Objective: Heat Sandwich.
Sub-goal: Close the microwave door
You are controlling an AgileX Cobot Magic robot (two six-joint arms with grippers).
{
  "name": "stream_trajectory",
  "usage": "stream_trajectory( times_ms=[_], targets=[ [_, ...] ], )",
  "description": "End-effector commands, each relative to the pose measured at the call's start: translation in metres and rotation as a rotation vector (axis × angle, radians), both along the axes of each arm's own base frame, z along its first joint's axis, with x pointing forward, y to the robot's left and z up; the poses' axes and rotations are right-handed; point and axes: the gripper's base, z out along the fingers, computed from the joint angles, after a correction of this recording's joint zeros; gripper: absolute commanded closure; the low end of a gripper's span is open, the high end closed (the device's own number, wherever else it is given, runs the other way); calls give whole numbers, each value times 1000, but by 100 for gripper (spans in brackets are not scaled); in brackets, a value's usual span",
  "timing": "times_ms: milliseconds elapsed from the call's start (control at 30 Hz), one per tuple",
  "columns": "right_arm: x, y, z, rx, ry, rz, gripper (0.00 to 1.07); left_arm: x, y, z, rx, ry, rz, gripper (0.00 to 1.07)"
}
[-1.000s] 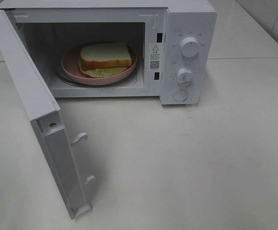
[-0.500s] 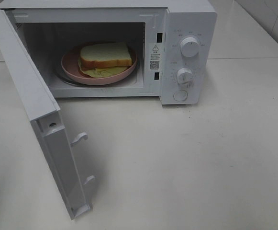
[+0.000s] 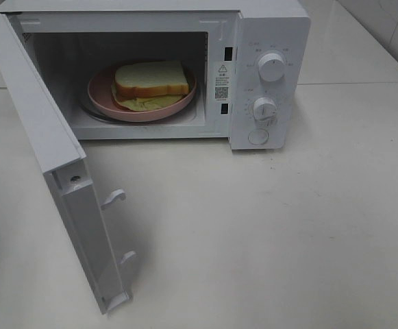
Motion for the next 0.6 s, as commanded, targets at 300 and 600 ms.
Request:
stream_trajectory(
  times_ms=[300, 600],
  targets=[
    [-4, 0, 0, -2, -34, -4, 31, 23, 10, -34, 27, -168, 91, 106],
    [-4, 0, 0, -2, -34, -4, 31, 52, -23, -64, 24, -140, -185, 106]
  ],
)
